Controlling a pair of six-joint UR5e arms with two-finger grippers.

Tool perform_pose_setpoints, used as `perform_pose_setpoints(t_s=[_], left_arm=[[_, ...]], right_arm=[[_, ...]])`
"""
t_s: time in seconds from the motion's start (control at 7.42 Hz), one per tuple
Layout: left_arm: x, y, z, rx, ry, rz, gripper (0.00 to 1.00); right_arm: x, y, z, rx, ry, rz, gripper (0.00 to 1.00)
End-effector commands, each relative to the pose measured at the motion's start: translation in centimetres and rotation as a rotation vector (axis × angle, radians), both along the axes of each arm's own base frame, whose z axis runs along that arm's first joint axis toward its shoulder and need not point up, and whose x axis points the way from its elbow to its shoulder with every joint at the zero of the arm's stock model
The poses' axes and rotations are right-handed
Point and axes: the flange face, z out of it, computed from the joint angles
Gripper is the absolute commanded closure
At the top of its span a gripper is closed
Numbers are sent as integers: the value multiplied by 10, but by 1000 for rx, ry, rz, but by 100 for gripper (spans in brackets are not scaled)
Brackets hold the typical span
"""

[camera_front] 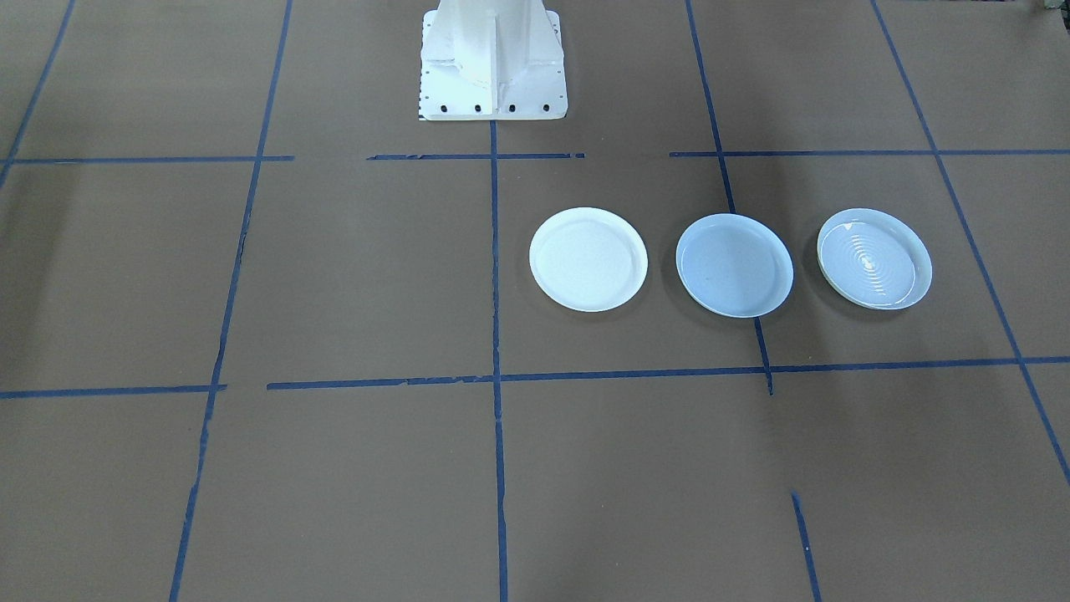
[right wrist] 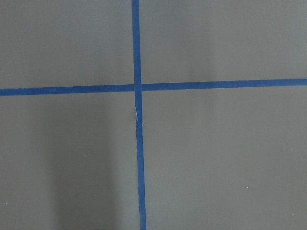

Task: Stack plate in center

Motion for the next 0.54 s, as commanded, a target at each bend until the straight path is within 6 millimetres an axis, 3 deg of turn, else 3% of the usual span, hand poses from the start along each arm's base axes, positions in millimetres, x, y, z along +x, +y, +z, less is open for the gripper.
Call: perform_pose_setpoints(t_s=[0.0,0.4], left_arm=[[1,-1,3,37,-1,1,0],[1,-7,-11,66,2,-2,0]], right_arm=[[0,0,0,1,1,-1,0],[0,0,0,0,-1,0,0]])
